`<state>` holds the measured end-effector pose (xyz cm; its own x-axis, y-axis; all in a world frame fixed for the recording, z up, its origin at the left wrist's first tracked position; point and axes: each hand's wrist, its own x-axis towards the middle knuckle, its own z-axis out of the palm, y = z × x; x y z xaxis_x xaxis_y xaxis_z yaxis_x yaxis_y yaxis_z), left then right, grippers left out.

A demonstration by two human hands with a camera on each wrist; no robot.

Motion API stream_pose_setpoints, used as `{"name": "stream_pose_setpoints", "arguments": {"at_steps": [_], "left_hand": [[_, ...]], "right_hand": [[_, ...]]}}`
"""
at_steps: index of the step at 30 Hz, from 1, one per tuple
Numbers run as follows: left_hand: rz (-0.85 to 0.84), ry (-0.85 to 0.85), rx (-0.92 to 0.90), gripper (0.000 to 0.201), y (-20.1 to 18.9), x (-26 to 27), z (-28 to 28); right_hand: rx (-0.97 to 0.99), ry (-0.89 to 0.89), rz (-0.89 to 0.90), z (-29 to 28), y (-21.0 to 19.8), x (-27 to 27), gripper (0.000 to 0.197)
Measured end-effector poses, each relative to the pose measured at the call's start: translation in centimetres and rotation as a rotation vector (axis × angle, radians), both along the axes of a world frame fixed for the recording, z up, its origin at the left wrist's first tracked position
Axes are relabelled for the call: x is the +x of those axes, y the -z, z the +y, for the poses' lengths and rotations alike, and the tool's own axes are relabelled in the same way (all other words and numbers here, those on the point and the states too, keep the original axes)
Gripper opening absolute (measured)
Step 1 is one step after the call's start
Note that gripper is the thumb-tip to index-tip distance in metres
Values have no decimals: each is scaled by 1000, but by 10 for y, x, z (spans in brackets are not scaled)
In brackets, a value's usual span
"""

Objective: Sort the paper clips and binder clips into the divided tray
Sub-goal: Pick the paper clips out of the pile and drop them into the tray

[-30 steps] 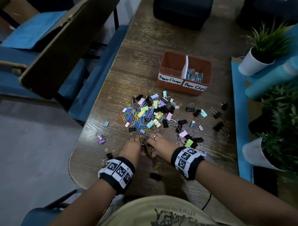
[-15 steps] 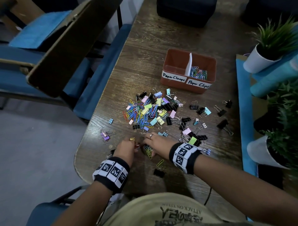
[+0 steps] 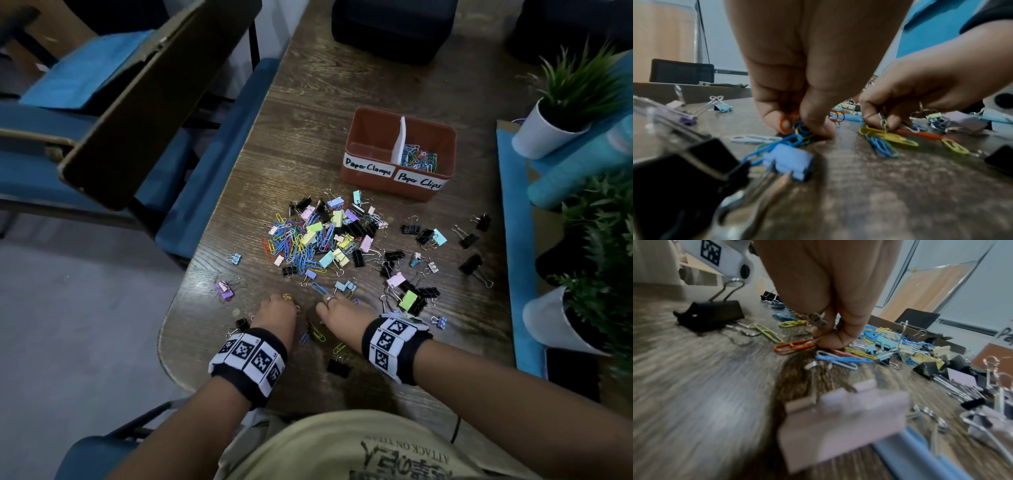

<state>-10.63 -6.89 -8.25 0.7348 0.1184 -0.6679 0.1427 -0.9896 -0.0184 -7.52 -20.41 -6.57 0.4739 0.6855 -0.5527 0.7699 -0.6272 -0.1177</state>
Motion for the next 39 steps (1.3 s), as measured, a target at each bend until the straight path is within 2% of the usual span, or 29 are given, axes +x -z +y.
{"name": "stream_pose_setpoints", "arguments": {"at_steps": [1, 3, 6, 8, 10, 13, 15, 17, 20, 23, 25, 28, 30, 32, 35, 37, 39], "left_hand": [[37, 1, -17, 33, -2, 4, 1], [78, 15, -68, 32, -10, 12, 3], [-10, 27, -156, 29, -37, 31, 4], [-94, -3, -249, 27, -61, 55, 1], [-163, -31, -327, 24, -84, 87, -5], [-272, -10, -394, 28, -112, 146, -25], [-357, 26, -405, 31, -135, 185, -44], [-404, 28, -417, 34, -148, 224, -66], [-416, 59, -340, 34, -125, 302, -90], [-365, 49, -273, 45, -67, 398, -107], [-305, 52, -285, 47, -40, 430, -116], [-314, 90, -310, 54, -78, 379, -124], [-359, 104, -409, 43, -98, 344, -120], [-464, 94, -527, 44, -113, 312, -110], [-609, 140, -637, 30, -114, 251, -76], [-530, 126, -590, 17, -105, 201, -51], [-356, 177, -482, 10, -90, 148, -32]], "right_hand": [[-4, 26, 5, -3, 1, 1, 64], [57, 136, 70, -7, -2, 6, 49], [278, 404, 212, -21, -15, 26, 34], [426, 565, 198, -34, -37, 47, 29], [543, 710, 140, -49, -60, 76, 29], [587, 873, -68, -72, -86, 138, 25], [533, 956, -213, -83, -98, 182, 21], [416, 960, -296, -91, -104, 220, 21], [271, 901, -295, -98, -103, 260, 23], [227, 855, -283, -104, -94, 287, 23], [208, 844, -254, -107, -85, 295, 28], [259, 828, -257, -112, -74, 290, 39], [372, 826, -296, -116, -70, 278, 37], [527, 838, -316, -118, -69, 256, 34], [735, 778, -221, -108, -61, 200, 21], [709, 671, -55, -99, -53, 154, 15], [604, 506, 138, -89, -41, 111, 11]]}}
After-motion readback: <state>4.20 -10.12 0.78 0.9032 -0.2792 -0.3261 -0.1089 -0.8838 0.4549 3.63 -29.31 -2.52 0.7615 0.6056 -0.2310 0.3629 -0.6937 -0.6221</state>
